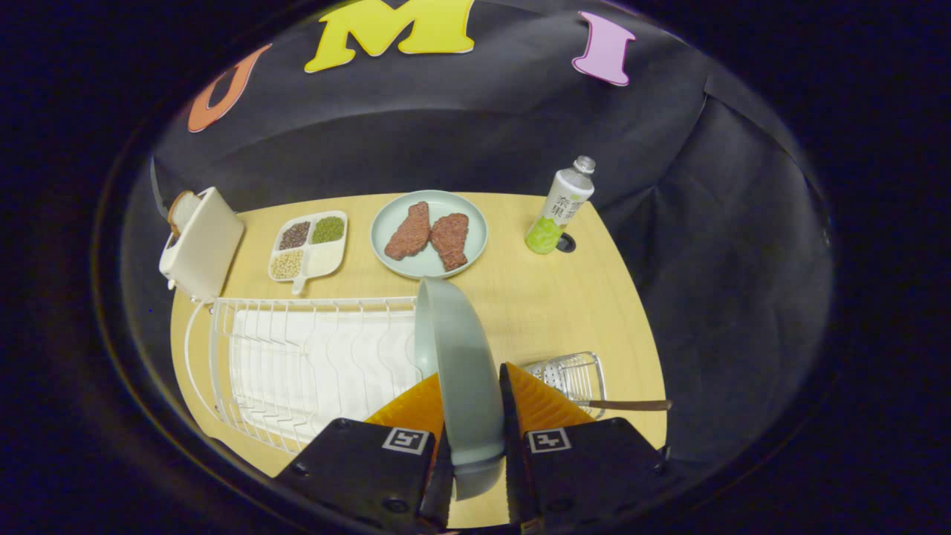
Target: Take the plate from the dish rack, then take the spoon from the basket and place it into the plate.
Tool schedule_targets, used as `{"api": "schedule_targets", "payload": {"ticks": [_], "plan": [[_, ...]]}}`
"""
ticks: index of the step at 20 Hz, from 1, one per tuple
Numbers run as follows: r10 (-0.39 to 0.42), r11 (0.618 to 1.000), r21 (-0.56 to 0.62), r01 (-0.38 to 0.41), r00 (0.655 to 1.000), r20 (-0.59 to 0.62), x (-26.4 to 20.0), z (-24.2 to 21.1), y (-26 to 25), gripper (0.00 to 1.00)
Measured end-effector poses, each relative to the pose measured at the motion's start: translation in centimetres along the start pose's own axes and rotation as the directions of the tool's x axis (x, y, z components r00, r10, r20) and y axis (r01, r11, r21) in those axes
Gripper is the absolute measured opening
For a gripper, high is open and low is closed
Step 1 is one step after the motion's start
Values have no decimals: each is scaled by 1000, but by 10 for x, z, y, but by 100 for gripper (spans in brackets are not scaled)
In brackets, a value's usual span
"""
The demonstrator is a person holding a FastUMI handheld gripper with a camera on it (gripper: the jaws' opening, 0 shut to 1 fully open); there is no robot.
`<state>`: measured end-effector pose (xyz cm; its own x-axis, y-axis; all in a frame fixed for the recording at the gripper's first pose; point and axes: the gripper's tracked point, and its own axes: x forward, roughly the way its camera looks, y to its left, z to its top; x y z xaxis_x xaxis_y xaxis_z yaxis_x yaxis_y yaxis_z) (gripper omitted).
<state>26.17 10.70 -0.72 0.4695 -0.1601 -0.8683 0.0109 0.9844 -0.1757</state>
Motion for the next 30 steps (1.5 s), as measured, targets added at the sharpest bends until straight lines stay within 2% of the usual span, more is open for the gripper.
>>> {"api": "schedule_targets", "payload": {"ticks": [3,4,8,11,13,18,22,25,28,30], "plan": [[-72,997,-7,72,995,62,-10,14,-13,33],[-62,998,12,61,995,83,-17,19,-10,32],[45,998,36,-50,992,121,-43,13,0,30],[168,981,82,-178,979,112,-56,-12,3,30],[269,954,105,-281,956,117,-67,-34,7,30],[418,888,137,-438,895,153,-80,-109,15,30],[487,849,165,-503,864,129,-62,-180,17,30],[545,802,227,-552,833,98,-40,-225,22,29],[584,763,293,-576,809,71,-16,-254,28,29],[622,729,320,-606,780,60,-7,-269,36,29]]}}
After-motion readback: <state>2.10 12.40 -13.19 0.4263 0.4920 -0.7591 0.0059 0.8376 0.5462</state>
